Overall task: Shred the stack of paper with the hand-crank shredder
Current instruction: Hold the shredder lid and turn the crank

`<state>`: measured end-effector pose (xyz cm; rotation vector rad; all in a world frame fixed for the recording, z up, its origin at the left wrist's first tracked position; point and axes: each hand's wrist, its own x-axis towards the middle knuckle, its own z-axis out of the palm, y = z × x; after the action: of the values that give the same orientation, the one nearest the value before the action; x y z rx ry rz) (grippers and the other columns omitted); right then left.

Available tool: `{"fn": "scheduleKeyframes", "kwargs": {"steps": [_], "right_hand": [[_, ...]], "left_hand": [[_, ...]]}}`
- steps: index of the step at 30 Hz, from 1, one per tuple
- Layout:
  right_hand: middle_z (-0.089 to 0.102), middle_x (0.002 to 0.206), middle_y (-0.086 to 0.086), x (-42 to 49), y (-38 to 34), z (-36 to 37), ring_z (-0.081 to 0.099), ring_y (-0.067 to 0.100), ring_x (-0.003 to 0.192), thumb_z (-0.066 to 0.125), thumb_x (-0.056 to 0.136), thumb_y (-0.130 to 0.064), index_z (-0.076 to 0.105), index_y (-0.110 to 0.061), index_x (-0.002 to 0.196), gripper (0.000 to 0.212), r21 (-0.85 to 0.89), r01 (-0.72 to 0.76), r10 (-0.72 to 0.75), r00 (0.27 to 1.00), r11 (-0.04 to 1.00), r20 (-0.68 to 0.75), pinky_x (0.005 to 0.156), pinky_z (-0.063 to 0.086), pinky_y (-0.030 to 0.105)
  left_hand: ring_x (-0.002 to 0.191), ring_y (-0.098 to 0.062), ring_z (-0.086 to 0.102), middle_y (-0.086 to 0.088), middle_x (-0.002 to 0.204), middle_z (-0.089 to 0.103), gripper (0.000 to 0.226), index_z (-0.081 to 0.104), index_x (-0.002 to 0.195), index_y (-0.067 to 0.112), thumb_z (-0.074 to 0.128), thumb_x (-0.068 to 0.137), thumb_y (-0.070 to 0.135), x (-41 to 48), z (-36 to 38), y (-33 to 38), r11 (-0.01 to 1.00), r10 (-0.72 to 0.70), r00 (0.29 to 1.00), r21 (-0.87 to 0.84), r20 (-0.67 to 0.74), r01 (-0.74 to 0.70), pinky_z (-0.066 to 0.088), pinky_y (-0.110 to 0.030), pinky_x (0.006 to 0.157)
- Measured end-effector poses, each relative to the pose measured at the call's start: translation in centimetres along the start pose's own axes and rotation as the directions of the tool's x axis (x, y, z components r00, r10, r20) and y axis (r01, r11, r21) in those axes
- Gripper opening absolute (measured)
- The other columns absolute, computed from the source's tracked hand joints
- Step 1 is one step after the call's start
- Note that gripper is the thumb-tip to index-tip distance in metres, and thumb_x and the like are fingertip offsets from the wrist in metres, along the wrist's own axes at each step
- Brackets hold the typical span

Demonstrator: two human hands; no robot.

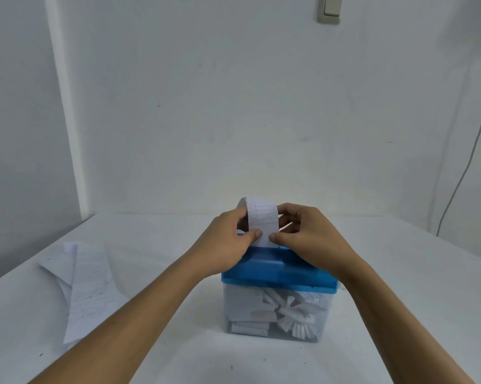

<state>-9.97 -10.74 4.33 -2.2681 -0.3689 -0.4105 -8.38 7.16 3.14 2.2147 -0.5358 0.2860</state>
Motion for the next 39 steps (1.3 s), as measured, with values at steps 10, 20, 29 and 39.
{"fn": "scheduleKeyframes", "kwargs": {"steps": [10,20,29,39], "right_hand": [[0.074,0.078,-0.007,-0.2,-0.2,0.0,0.067,0.007,0.072,0.073,0.084,-0.013,0.069,-0.032,0.103,0.028,-0.015,0.003,-0.003,1.0,1.0,0.006,0.068,0.055,0.022],[0.063,0.062,-0.004,0.0,0.1,-0.1,0.053,0.002,0.052,0.069,0.079,-0.01,0.064,-0.035,0.089,0.027,-0.062,-0.02,0.017,0.999,0.998,-0.046,0.053,0.044,0.019],[0.069,0.07,-0.007,-0.1,0.2,-0.1,0.063,0.003,0.063,0.075,0.083,-0.015,0.066,-0.031,0.096,0.022,-0.026,-0.026,0.023,0.996,0.999,-0.085,0.065,0.055,0.023],[0.073,0.087,-0.008,-0.2,-0.2,0.2,0.07,0.012,0.082,0.079,0.083,-0.022,0.066,-0.023,0.099,0.021,-0.077,-0.023,0.019,0.998,0.997,-0.054,0.077,0.062,0.031]], "left_hand": [[0.119,-0.015,0.057,0.008,0.138,0.061,0.04,0.05,0.142,0.027,0.058,0.103,0.03,-0.4,-0.1,-0.4,0.997,0.026,0.999,0.068,0.039,-0.029,0.045,-0.016,0.089],[0.116,-0.014,0.057,0.007,0.129,0.061,0.031,0.056,0.135,0.025,0.055,0.104,0.028,-0.1,0.8,-0.5,0.999,-0.054,0.997,-0.004,0.051,0.054,0.046,-0.033,0.104],[0.107,-0.017,0.056,0.004,0.117,0.06,0.013,0.056,0.112,0.022,0.045,0.106,0.022,-0.5,1.7,-0.9,0.997,-0.052,0.999,-0.062,-0.006,0.052,0.047,-0.03,0.088],[0.12,-0.018,0.057,0.001,0.13,0.061,0.024,0.057,0.127,0.017,0.049,0.105,0.019,-0.9,1.9,-0.8,0.987,-0.054,0.998,-0.153,-0.026,0.049,0.051,-0.03,0.099]]}}
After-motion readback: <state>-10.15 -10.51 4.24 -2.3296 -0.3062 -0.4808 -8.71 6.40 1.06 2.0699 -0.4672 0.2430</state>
